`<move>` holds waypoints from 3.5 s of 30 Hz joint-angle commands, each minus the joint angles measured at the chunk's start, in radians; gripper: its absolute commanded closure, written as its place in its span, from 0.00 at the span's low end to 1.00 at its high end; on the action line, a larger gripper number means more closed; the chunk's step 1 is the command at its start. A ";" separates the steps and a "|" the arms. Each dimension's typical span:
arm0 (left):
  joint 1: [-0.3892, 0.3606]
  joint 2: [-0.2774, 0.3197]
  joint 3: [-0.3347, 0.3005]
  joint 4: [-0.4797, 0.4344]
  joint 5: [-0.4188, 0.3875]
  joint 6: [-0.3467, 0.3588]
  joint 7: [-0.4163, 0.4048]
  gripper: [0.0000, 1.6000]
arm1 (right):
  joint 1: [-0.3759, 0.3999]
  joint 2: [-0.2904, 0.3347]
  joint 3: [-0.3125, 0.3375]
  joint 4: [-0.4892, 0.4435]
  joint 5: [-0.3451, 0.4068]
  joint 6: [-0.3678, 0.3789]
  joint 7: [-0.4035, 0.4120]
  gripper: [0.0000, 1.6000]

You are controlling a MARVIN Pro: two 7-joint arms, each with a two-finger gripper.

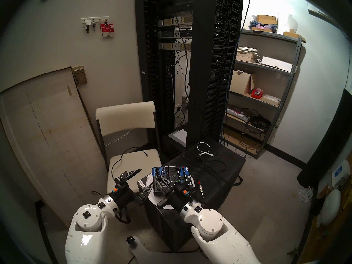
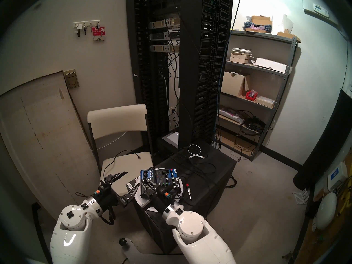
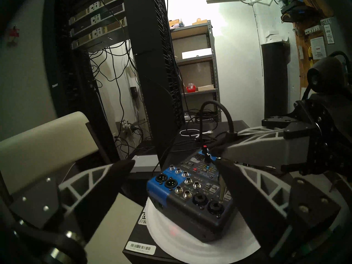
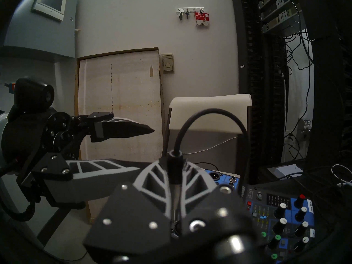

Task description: Insert aux cable

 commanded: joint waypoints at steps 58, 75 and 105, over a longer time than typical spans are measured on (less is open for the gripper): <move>0.001 -0.006 -0.020 -0.017 -0.005 -0.010 -0.006 0.00 | 0.051 -0.007 -0.015 0.054 -0.004 -0.057 -0.021 1.00; -0.008 -0.008 -0.012 -0.012 0.005 -0.011 -0.006 0.00 | 0.031 0.008 -0.003 0.015 0.014 -0.051 -0.004 1.00; 0.005 -0.009 -0.015 -0.018 0.003 -0.016 0.002 0.00 | 0.031 -0.009 -0.005 0.039 0.009 -0.053 -0.007 1.00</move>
